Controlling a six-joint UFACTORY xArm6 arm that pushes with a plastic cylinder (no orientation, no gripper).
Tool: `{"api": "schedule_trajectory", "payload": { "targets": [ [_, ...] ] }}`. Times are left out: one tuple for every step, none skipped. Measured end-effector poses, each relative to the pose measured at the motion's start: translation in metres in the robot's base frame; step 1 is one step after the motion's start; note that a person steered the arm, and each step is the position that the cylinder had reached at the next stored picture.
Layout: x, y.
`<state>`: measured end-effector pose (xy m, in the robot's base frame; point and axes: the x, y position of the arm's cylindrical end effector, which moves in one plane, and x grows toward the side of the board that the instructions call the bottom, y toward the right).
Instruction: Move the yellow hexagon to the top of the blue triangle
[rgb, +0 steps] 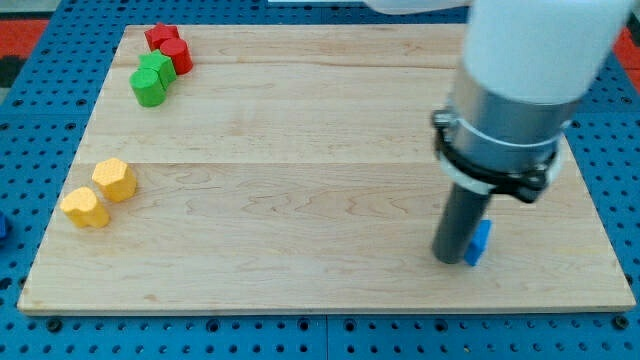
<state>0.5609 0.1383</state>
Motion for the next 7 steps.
{"api": "schedule_trajectory", "payload": {
  "targets": [
    [0.021, -0.003],
    [0.058, -0.077],
    [0.047, -0.180],
    [0.022, -0.295],
    [-0.005, -0.381],
    [-0.038, -0.407],
    [-0.076, -0.386]
  ]
}}
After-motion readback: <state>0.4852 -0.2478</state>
